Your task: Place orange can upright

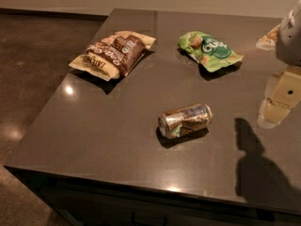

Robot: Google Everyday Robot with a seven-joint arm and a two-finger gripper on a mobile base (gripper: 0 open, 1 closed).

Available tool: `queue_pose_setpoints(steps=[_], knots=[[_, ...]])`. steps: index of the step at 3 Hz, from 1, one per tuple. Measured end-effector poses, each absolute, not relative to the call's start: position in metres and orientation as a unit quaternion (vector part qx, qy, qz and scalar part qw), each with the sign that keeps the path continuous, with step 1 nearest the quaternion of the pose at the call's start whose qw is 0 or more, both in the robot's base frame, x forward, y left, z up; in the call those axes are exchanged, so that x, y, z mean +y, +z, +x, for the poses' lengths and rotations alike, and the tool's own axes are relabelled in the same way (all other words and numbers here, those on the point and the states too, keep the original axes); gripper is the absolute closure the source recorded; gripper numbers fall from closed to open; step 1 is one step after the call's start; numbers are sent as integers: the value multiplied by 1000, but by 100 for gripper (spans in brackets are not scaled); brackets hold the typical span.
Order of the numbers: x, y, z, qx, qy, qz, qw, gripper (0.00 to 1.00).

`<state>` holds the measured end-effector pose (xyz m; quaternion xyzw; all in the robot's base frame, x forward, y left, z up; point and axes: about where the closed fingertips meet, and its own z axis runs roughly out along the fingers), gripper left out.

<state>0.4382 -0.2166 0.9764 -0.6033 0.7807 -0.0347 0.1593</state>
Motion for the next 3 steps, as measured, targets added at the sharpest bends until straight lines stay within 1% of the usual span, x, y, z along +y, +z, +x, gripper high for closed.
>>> queue_pose_setpoints(steps=[1, 2, 3], knots=[[-217, 976, 438, 781, -35, -603, 159, 0], [-200, 975, 446, 768, -18, -620, 157, 0], [-163, 959, 465, 733, -1, -662, 154, 0]])
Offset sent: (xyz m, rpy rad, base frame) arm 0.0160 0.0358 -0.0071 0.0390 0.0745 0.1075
